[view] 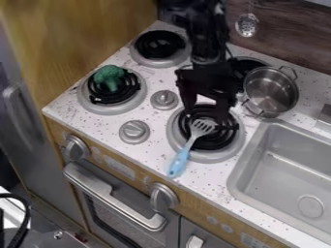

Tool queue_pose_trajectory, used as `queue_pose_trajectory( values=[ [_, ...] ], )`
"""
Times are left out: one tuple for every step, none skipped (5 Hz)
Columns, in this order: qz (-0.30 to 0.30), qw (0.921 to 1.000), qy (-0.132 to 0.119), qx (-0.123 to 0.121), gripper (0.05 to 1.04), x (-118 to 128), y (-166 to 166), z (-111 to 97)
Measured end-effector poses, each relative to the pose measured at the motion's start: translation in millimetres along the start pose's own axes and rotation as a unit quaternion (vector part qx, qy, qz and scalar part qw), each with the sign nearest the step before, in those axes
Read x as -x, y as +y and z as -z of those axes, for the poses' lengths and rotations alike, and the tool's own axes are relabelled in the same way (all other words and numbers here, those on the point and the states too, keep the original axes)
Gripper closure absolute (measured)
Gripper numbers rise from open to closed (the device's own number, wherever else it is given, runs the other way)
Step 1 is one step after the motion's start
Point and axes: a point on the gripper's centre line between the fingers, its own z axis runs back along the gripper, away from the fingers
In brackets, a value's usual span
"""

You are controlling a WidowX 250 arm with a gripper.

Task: Move the spatula to the the bottom right burner

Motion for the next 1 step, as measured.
queue_pose_trajectory(
  values=[
    [0.005,0.9999,-0.004,0.009,0.085,0.7,0.3,-7.5]
  ],
)
